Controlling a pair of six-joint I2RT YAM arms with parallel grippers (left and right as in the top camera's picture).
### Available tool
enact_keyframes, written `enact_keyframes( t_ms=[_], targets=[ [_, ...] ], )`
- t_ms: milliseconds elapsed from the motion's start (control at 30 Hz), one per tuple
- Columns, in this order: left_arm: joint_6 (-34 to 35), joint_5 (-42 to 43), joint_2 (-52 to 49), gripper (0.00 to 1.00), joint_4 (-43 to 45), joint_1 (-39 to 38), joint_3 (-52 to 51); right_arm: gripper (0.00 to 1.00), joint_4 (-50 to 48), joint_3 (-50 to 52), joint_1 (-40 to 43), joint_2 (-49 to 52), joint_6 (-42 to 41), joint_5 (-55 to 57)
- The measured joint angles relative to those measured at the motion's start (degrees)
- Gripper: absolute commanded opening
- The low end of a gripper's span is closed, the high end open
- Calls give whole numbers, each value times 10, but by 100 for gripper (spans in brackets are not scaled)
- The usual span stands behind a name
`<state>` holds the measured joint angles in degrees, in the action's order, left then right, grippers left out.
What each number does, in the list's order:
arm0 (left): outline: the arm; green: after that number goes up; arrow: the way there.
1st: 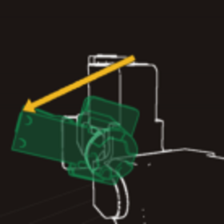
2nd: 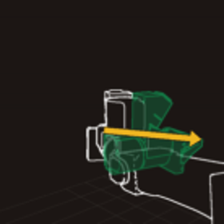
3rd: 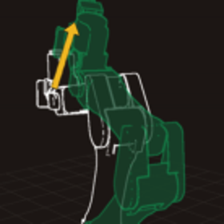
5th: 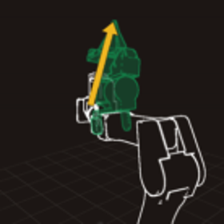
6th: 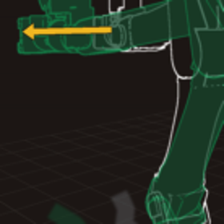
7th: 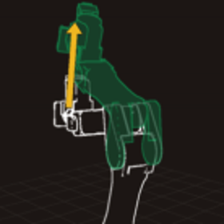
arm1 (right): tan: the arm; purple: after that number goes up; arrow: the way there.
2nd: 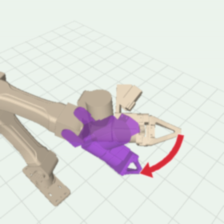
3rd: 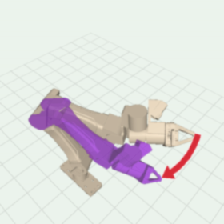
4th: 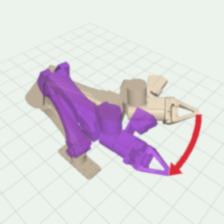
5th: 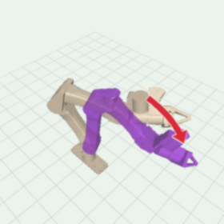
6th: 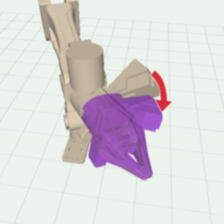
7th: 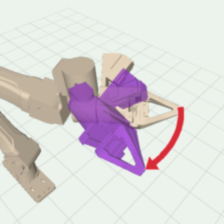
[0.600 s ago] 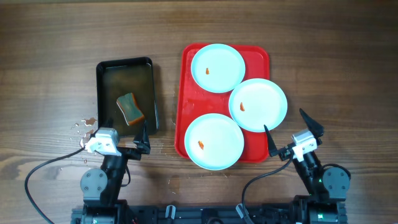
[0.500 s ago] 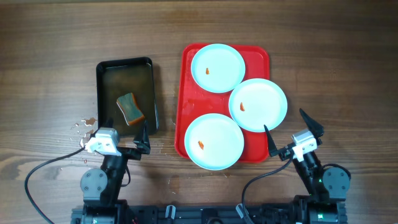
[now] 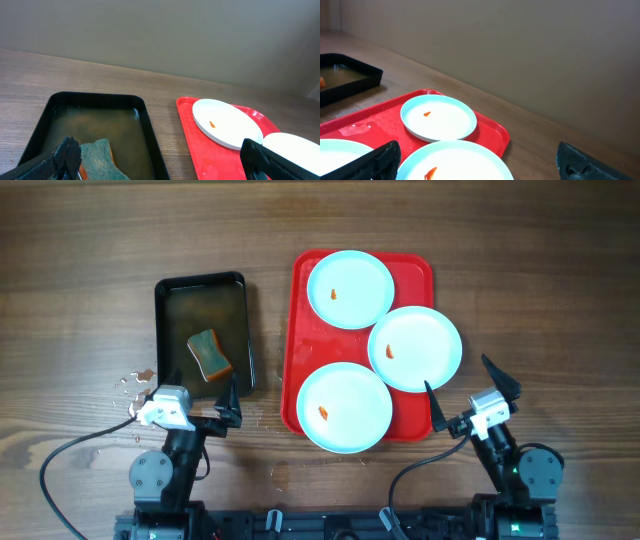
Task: Clean dirty plates on tray and stack at the side
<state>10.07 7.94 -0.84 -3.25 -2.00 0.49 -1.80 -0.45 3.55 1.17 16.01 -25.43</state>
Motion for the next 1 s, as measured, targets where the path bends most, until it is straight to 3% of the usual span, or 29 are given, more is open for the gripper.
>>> enact_keyframes(
  t_ms=[733,867,1000],
  targets=[
    [0,0,0,100,26,0,0,100,-2,0,0,0,9,0],
    [0,59,-1,100,24,0,-1,100,-2,0,0,0,38,-6],
    [1,127,-2,100,99,0,-2,100,-2,0,0,0,39,-82]
  ],
)
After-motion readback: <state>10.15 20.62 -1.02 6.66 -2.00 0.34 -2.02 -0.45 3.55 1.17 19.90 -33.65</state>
